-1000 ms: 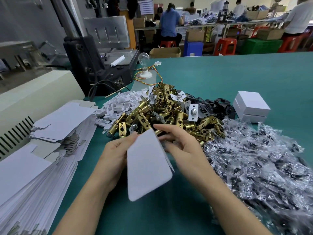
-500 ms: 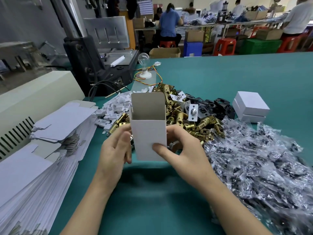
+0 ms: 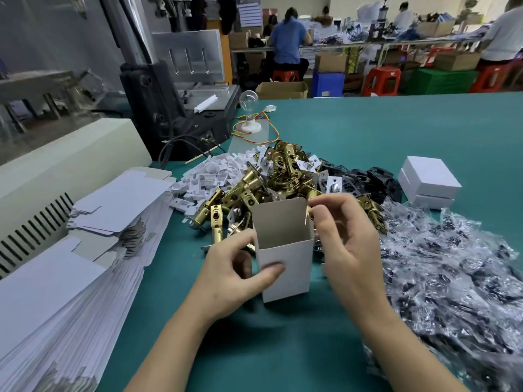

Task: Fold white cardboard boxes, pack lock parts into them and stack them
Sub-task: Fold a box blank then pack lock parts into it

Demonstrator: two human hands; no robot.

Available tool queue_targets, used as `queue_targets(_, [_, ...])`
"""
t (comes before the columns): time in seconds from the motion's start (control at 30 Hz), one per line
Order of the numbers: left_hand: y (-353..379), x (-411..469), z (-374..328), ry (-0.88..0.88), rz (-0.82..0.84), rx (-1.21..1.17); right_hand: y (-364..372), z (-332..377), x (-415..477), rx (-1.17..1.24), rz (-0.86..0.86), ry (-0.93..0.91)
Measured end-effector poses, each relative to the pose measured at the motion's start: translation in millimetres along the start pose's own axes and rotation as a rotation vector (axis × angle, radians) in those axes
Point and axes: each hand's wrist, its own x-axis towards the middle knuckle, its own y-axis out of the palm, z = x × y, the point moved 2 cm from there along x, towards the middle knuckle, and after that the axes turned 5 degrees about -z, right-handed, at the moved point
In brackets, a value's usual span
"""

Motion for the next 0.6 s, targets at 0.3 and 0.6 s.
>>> queue_targets(0.3, [4, 0, 0, 0.022, 0.063, -0.026, -9, 22, 58, -0.257, 0.127, 0.051])
queue_targets(0.6, [4, 1, 1, 0.058, 0.050, 0.020, 61, 20, 130, -1.169, 0.536, -0.329])
